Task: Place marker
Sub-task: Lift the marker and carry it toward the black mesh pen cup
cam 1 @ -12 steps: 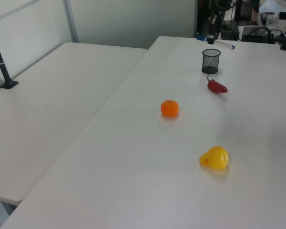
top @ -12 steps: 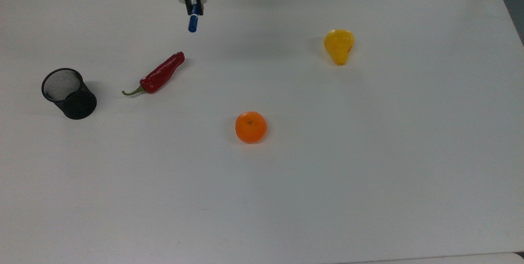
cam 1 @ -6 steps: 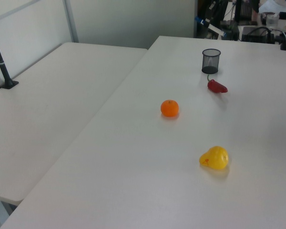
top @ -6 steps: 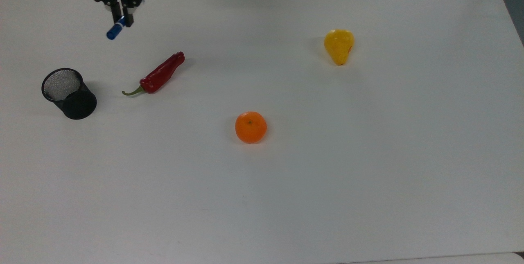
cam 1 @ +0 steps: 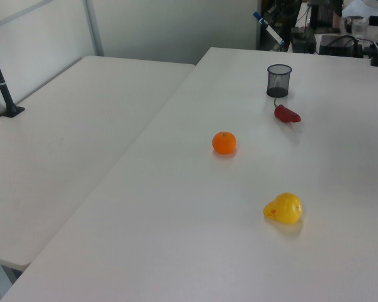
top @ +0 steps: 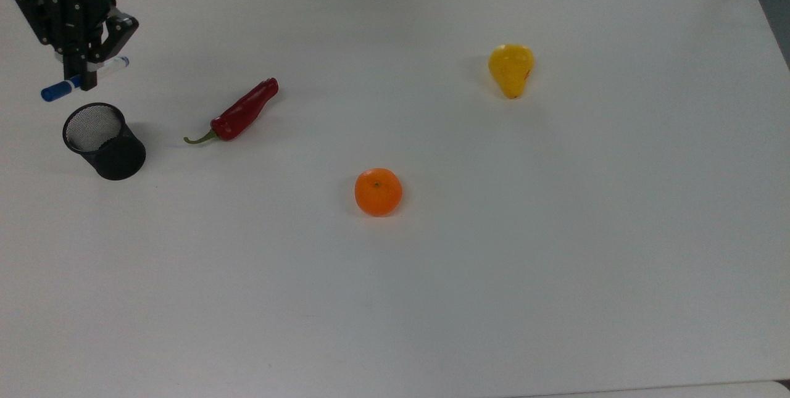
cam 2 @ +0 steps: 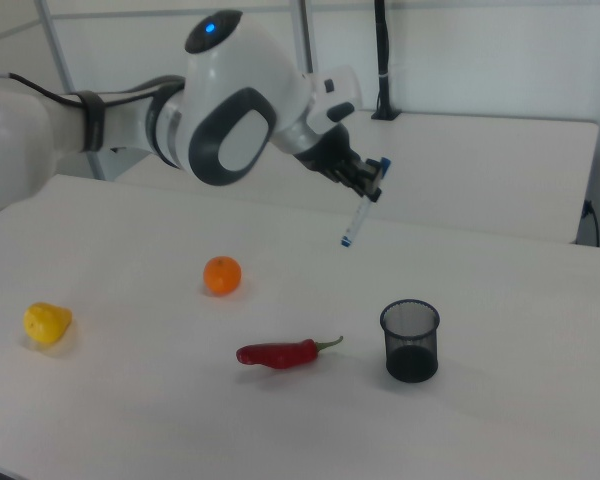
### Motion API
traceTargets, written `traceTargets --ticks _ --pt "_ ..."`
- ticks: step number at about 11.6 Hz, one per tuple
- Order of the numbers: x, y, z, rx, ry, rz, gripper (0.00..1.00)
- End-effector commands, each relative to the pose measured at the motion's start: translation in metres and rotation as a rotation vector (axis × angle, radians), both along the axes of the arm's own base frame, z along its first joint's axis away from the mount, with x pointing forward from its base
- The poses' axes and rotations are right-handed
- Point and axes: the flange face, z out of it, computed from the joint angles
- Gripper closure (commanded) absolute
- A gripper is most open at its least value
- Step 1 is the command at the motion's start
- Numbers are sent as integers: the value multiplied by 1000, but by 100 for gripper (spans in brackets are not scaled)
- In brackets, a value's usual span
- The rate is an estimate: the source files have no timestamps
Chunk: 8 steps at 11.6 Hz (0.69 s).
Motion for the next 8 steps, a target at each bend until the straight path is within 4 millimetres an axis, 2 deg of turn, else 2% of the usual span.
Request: traceTargets --ticks 1,5,8 --pt "3 -26 -22 -33 -57 -23 100" --pt "6 -51 -56 -57 -64 -58 100" --pt "6 -53 -80 -68 -56 -58 100"
